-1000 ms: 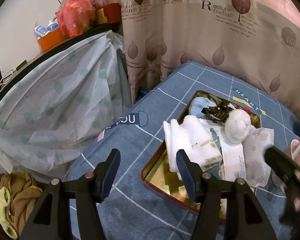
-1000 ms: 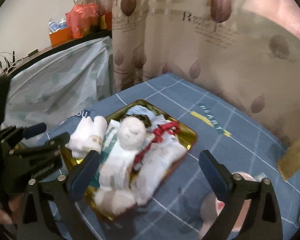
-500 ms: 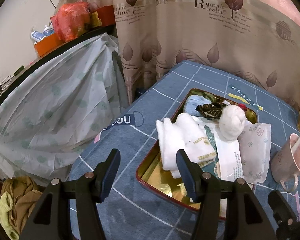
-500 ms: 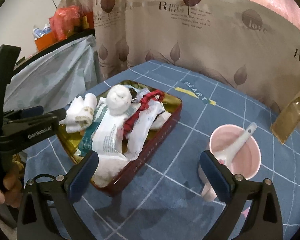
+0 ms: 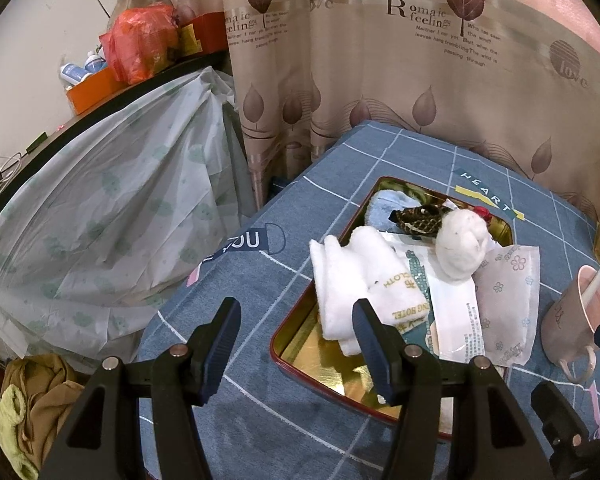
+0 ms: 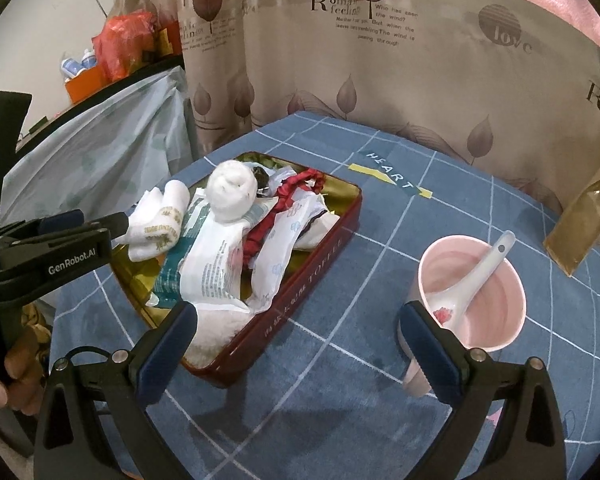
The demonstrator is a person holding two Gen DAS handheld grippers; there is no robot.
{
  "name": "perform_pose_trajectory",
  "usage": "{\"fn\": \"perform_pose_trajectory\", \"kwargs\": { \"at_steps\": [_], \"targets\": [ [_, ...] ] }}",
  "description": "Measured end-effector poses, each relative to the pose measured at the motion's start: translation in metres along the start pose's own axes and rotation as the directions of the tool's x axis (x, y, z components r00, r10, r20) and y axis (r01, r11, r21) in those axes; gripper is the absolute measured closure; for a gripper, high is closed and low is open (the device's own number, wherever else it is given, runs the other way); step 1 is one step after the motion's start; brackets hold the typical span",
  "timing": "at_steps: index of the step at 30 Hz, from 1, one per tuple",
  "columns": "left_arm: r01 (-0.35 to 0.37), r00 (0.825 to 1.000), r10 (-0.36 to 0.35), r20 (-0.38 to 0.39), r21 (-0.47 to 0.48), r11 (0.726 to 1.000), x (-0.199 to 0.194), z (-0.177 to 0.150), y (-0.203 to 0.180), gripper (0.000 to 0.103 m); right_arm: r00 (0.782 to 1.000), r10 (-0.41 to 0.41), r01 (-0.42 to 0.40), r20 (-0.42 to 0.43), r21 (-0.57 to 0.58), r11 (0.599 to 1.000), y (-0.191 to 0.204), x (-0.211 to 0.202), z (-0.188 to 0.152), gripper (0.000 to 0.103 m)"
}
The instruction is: Organize soft objects
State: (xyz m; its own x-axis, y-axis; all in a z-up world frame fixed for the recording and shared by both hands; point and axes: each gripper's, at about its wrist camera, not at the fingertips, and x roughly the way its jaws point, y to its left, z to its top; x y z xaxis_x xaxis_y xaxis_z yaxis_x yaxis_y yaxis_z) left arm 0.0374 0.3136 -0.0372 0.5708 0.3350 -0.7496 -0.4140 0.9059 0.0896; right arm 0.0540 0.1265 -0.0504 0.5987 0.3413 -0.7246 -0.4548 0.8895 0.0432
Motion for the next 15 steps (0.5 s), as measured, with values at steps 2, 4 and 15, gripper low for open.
{"fn": "perform_pose_trajectory", "kwargs": {
  "at_steps": [2,4,15],
  "targets": [
    [0.001,1.0,-0.001,0.0,-0.001,1.0,-0.0001,0.0,0.0001,0.044,1.0,0.011,-0.011,-0.013,0.003,1.0,0.0002,0.0019,-0.0005,0.002],
    [0.001,1.0,-0.001,0.002,0.0,1.0,-0.0002,0.0001,-0.0001,0.044,1.0,0.017,-0.017,-0.019,0.01,1.0,0.0,0.003,-0.0015,0.002],
    [0.001,1.0,-0.001,0.002,0.0,1.0,-0.0004,0.0002,-0.0006,0.044,1.0,0.013,-0.013,-0.017,0.003,1.0,0.0011,0.0024,-0.0014,0.002]
  ]
}}
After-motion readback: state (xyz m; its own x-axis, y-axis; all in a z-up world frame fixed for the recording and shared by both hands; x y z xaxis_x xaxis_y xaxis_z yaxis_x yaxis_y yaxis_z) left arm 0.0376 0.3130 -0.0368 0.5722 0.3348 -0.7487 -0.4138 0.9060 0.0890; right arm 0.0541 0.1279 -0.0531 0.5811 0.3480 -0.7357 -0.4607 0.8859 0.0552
